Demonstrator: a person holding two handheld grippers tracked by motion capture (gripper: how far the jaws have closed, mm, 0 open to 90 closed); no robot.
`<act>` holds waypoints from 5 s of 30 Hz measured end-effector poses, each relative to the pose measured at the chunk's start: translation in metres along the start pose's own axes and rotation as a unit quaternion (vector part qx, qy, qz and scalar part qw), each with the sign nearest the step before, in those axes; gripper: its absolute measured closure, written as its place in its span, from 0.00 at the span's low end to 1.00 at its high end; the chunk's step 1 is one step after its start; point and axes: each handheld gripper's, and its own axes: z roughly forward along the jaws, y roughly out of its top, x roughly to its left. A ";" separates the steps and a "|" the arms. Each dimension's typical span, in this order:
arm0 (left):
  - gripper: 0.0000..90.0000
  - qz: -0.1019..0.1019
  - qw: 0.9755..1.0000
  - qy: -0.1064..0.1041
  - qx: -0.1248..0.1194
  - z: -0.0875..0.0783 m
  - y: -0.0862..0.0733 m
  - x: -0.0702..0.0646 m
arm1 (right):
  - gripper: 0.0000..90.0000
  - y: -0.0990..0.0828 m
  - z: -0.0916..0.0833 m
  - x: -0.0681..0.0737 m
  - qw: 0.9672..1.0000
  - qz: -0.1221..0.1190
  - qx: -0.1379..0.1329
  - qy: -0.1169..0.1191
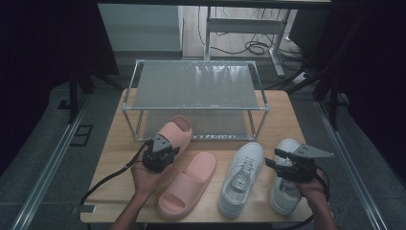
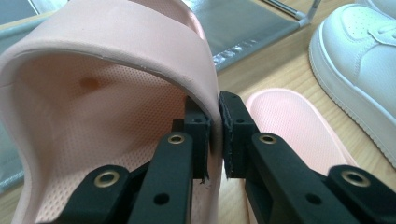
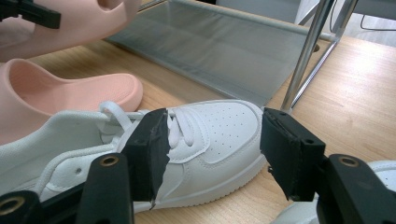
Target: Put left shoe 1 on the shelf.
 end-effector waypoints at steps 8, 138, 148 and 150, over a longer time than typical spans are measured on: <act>0.92 0.001 1.000 -0.004 0.002 0.016 0.010 -0.001 | 0.47 0.000 -0.001 -0.002 1.000 0.000 0.000 -0.001; 1.00 -0.007 0.995 -0.038 0.091 0.013 -0.048 0.054 | 0.47 0.000 -0.003 -0.001 1.000 -0.001 -0.004 -0.003; 1.00 -0.011 0.995 -0.048 0.090 0.026 -0.042 0.057 | 0.47 0.000 -0.002 -0.001 1.000 -0.001 -0.003 -0.003; 1.00 -0.012 0.995 -0.050 0.089 0.028 -0.041 0.057 | 0.47 0.000 -0.003 -0.001 1.000 -0.001 -0.003 -0.003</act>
